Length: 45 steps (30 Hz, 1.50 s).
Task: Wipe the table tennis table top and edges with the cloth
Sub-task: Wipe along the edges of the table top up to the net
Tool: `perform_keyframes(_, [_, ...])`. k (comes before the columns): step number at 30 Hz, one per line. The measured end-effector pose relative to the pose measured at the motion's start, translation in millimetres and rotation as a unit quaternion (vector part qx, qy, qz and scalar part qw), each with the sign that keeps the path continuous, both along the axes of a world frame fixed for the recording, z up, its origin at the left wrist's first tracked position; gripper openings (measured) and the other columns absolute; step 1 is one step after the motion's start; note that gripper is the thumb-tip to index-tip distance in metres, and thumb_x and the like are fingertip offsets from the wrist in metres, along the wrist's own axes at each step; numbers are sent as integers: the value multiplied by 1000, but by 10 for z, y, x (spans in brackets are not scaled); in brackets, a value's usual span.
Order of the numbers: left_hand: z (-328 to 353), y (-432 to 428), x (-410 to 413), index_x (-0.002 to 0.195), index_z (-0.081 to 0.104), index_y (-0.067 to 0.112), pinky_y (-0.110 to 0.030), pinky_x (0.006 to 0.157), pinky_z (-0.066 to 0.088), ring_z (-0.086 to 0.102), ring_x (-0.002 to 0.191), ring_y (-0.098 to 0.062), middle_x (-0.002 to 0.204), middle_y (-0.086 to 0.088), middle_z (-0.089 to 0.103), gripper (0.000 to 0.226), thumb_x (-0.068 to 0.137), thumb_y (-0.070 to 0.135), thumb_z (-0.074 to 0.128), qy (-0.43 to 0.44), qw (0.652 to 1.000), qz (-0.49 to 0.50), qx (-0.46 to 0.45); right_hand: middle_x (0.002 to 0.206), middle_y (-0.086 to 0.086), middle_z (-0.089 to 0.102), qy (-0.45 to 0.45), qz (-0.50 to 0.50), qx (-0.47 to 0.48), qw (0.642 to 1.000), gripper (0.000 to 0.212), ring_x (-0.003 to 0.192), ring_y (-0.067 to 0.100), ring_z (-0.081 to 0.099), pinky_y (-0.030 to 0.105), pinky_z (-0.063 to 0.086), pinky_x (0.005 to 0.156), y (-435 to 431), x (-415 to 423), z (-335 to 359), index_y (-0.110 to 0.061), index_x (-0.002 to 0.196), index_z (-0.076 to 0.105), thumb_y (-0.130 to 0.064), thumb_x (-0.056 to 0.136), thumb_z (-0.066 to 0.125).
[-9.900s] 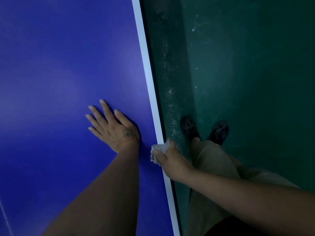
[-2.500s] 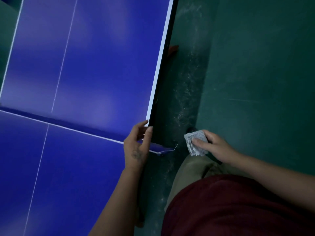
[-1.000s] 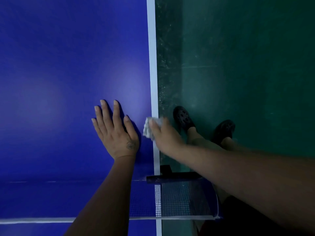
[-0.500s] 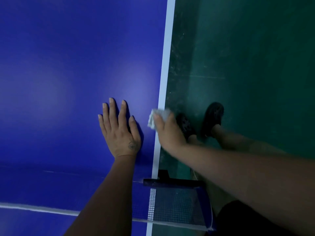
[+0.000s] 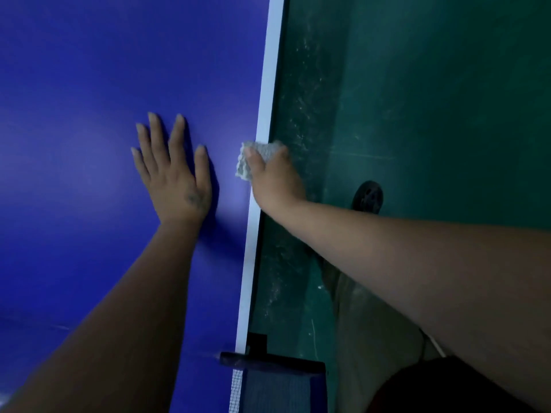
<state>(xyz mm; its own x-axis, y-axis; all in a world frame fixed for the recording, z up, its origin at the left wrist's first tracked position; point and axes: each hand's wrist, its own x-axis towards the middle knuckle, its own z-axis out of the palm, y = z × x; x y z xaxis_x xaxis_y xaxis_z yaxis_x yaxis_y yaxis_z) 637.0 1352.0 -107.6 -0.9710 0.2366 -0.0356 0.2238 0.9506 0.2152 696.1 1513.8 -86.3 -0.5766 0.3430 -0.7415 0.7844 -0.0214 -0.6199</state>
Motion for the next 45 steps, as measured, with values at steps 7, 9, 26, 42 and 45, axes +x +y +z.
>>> perform_keyframes(7, [-31, 1208, -1084, 172, 18, 35, -58, 134, -1, 1, 168, -33, 182, -5, 7, 72, 108, 68, 20, 14, 997, 55, -46, 131, 17, 66, -56, 98, -209, 971, 60, 91, 20, 69, 37, 57, 77, -348, 941, 120, -9, 160, 21, -37, 113, 46])
perform_keyframes(9, [-41, 1389, -1285, 172, 19, 36, -55, 134, 0, 2, 168, -32, 182, -4, 8, 72, 108, 68, 20, 18, 998, 46, -43, 128, 16, 65, -77, 106, -204, 970, 68, 83, 9, 66, 22, 47, 61, -380, 962, 105, -9, 166, 11, -40, 114, 43])
perform_keyframes(26, [-10, 1489, -1511, 169, 32, 33, -50, 135, 6, 8, 168, -24, 180, 0, 18, 61, 112, 54, 36, 21, 998, 54, -13, 159, 15, 41, 59, -22, 3, 998, 70, 136, 34, 53, 41, 46, 105, 989, -1270, -133, -11, 163, 23, -50, 110, 47])
perform_keyframes(42, [-103, 1410, -1541, 169, 32, 35, -49, 135, 5, 8, 168, -22, 180, 2, 18, 57, 114, 50, 34, 30, 998, 52, -4, 122, 19, 71, 23, -3, -100, 995, 52, 107, 37, 71, 52, 56, 97, 1080, -1284, -89, 0, 127, 56, -48, 110, 49])
perform_keyframes(45, [-114, 1414, -1537, 169, 34, 33, -49, 135, 6, 10, 168, -23, 180, 1, 20, 57, 114, 49, 36, 36, 998, 48, 0, 126, 15, 72, 34, -52, -93, 994, 58, 109, 33, 71, 48, 57, 100, 1527, -1916, -109, -3, 133, 63, -54, 107, 53])
